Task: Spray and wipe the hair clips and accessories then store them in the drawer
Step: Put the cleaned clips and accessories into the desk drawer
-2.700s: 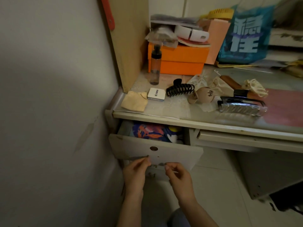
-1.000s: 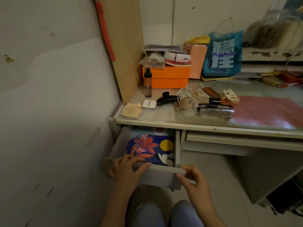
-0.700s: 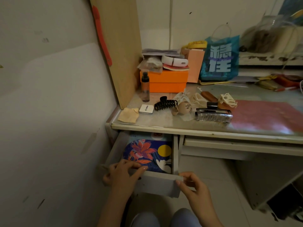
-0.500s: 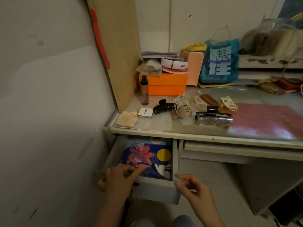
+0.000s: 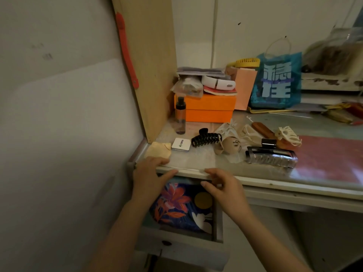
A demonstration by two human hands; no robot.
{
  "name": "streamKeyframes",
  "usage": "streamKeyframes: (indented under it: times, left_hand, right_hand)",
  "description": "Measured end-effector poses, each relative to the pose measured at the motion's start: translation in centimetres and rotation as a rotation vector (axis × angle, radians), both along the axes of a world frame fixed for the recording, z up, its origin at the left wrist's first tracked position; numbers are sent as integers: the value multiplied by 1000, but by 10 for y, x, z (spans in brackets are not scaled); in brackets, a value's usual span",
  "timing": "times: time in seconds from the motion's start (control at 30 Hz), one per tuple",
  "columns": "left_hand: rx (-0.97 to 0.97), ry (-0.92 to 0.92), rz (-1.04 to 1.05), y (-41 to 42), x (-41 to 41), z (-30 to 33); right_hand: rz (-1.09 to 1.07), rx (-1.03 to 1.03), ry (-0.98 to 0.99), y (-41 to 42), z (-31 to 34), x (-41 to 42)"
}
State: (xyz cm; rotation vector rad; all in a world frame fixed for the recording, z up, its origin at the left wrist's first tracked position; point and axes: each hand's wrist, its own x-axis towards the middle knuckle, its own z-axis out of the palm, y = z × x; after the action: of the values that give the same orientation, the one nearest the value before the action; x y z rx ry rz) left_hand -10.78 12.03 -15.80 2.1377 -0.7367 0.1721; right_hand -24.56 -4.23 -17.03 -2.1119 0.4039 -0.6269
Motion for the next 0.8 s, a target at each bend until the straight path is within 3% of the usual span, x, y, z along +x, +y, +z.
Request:
streamKeyframes:
  times: [0.27,0.53,0.8]
  left_hand:
    - [287,-80,-237,-50,80,32]
    - [658,-87,-361,-89,120,41]
    - [537,-16,-392,-83,130,32]
  right_hand:
    - [39,-306,145,-30,22,74]
    - [8,-400,196,-49,14,102]
    - [-6,-350,150,-54,8,104]
